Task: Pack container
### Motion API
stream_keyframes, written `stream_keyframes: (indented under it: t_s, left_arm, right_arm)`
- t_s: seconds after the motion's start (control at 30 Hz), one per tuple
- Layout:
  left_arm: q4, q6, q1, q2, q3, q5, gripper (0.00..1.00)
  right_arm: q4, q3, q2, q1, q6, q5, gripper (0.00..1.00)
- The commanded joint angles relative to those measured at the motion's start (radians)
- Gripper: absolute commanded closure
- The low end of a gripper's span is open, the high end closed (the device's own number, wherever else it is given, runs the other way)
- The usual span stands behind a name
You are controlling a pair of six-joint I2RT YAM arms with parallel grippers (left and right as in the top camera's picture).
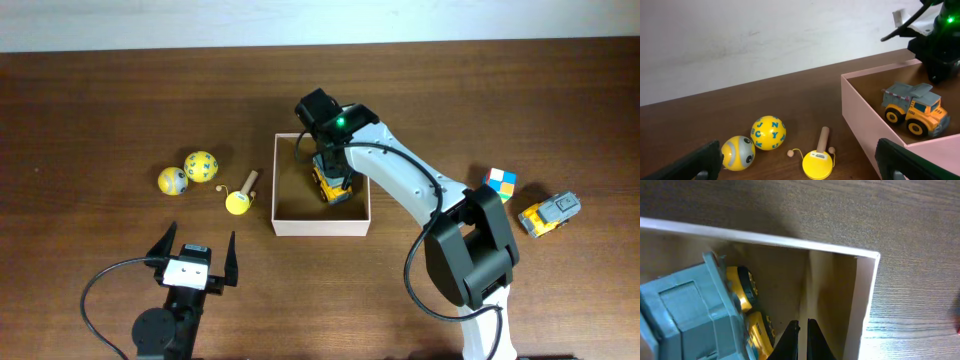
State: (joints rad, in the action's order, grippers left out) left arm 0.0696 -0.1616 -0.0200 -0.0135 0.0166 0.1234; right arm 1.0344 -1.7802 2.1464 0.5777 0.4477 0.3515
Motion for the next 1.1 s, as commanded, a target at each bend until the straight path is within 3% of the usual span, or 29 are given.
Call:
stream_keyframes:
  t_s: [0.0, 1.07]
  left_arm:
    - [-0.002, -0.013, 0.003, 0.008, -0.008, -0.004, 0.01]
    - [-0.002, -0.013, 0.003, 0.008, -0.008, -0.004, 0.01]
  right_arm:
    - [-0.014, 0.011, 0.005, 0.004, 0.001, -0.001, 0.96]
    - [-0.203, 0.108, 0.005, 0.006, -0.026, -0.183, 0.96]
